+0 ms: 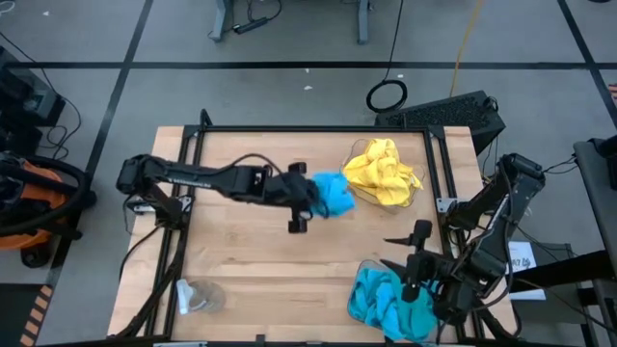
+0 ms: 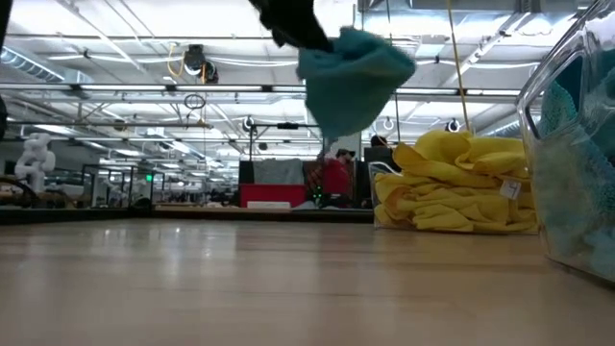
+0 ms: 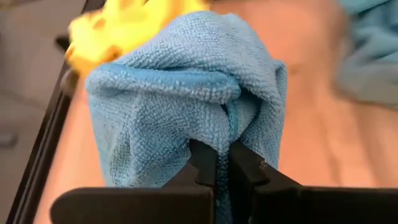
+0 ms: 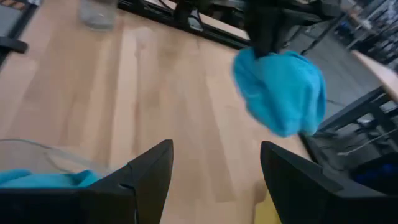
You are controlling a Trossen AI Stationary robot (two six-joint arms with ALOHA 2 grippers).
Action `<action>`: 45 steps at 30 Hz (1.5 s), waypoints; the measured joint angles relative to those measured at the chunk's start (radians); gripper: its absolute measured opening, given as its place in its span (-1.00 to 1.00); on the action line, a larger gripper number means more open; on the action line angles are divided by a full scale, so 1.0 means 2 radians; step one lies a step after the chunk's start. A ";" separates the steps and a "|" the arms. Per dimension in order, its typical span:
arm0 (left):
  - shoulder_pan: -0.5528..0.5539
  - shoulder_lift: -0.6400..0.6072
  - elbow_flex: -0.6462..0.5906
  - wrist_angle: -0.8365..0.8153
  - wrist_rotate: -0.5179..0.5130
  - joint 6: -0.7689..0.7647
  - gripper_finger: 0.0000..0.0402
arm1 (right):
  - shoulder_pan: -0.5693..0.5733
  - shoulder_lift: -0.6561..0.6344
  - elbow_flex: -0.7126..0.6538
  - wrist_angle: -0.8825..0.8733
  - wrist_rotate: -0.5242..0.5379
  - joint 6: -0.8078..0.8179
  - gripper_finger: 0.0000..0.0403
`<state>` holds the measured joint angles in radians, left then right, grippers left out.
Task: Sort microfiber towel by color & place in baskets
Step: Put the blue microfiber cloth into the bottom transparent bin
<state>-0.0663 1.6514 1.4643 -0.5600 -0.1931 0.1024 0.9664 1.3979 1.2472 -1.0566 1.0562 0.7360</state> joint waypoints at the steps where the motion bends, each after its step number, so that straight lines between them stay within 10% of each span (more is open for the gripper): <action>1: -0.008 0.000 0.000 0.008 0.001 0.004 -0.94 | -0.004 0.000 0.000 0.003 0.002 -0.011 0.17; 32: -0.109 0.005 0.000 0.132 0.136 0.017 -0.94 | -0.117 0.053 0.000 0.319 -0.047 -0.423 0.55; 45: -0.109 0.020 0.000 0.149 0.153 0.018 -0.91 | -0.130 0.053 0.000 0.362 -0.079 -0.452 0.10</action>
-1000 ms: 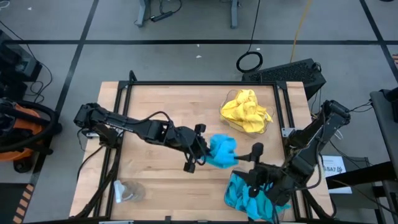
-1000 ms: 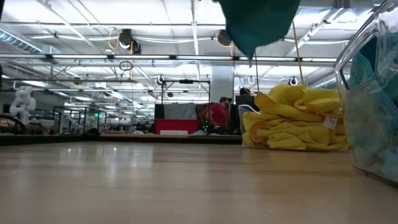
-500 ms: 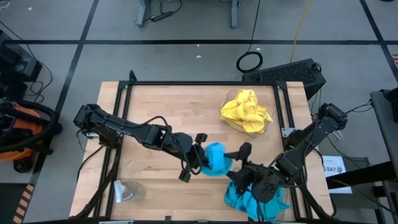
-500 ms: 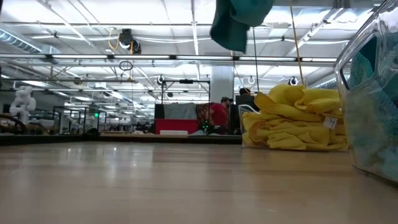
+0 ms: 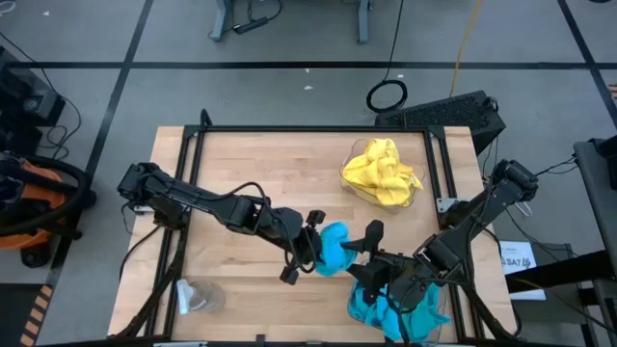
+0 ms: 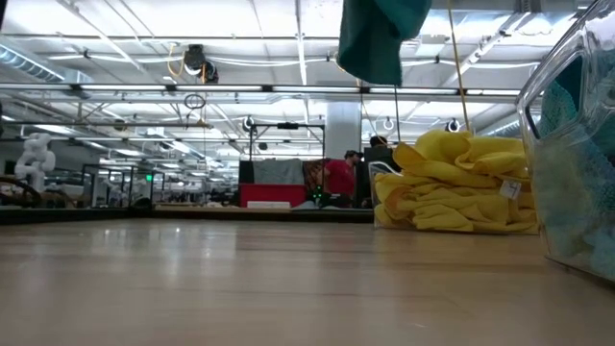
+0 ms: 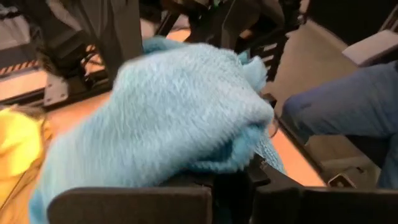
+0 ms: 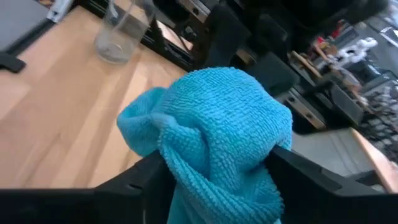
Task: Sort microfiber towel by color & place in baskets
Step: Put the blue microfiber cloth into the bottom transparent bin
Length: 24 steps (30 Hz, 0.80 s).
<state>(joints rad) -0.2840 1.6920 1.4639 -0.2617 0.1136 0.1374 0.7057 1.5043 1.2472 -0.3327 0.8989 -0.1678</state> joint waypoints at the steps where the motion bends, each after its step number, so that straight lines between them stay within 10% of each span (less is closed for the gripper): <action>1: 0.000 0.004 0.000 0.007 0.007 0.000 -0.91 | -0.003 0.000 0.000 0.005 -0.007 -0.004 0.08; 11: -0.004 0.013 -0.001 0.021 -0.012 0.000 -0.82 | -0.004 0.018 0.000 0.002 -0.021 -0.012 -0.43; 15: -0.009 0.013 -0.001 0.035 -0.023 0.011 -0.54 | 0.018 0.018 0.001 0.002 -0.015 -0.021 -0.89; 24: -0.012 0.012 0.000 0.021 -0.018 0.013 0.25 | 0.094 -0.018 0.000 -0.079 -0.064 0.079 -0.97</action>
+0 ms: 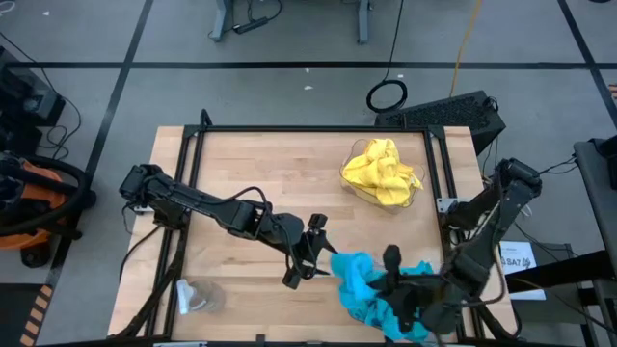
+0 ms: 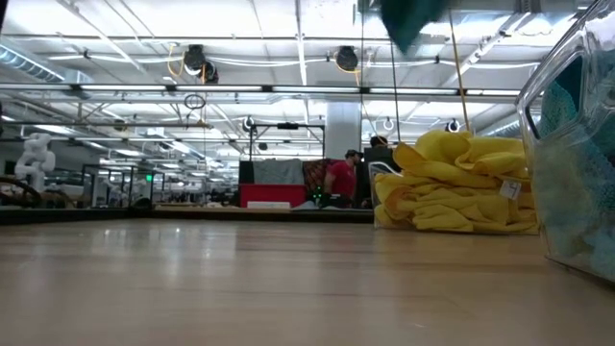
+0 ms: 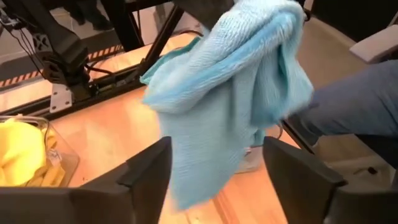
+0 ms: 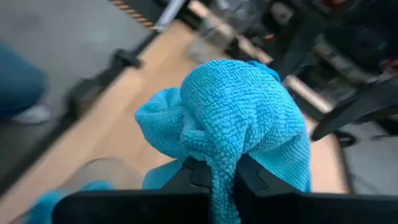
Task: Sort microfiber towel by color & place in baskets
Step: Put the blue microfiber cloth into the bottom transparent bin
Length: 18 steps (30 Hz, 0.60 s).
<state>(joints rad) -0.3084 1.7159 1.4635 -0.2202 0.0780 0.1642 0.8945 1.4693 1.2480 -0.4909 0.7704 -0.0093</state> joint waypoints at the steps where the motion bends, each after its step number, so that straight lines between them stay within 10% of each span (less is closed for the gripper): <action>1: 0.000 0.000 0.000 -0.001 0.000 0.000 0.30 | 0.009 -0.005 0.000 -0.010 -0.010 0.014 -0.97; 18: -0.001 0.000 0.000 -0.048 -0.004 -0.002 0.46 | 0.097 -0.047 0.000 -0.174 -0.062 0.234 -0.99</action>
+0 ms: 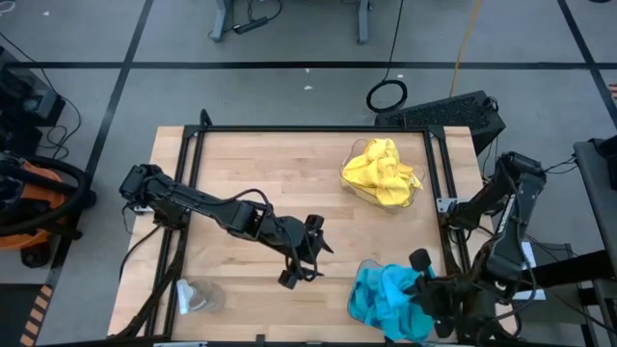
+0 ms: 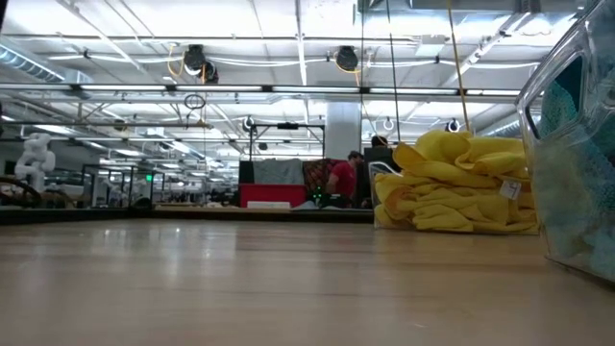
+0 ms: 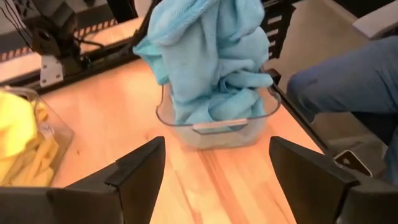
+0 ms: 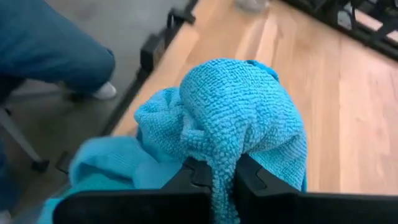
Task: Sort microfiber towel by color & place in baskets
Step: Put the blue microfiber cloth into the bottom transparent bin
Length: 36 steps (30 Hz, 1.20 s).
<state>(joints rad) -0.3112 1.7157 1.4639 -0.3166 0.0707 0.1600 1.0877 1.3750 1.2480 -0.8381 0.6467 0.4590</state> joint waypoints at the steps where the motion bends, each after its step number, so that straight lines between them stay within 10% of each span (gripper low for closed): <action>1: -0.001 0.000 0.000 -0.004 0.000 -0.005 0.46 | 0.000 0.005 0.000 -0.006 -0.001 0.002 -0.99; 36: -0.015 -0.001 0.000 -0.048 -0.021 -0.026 0.46 | -0.147 0.248 0.002 0.078 -0.213 -0.045 -0.91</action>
<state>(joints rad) -0.3416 1.7145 1.4643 -0.4127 0.0283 0.1089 0.7944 1.8719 1.2516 -0.6823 0.2203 0.3692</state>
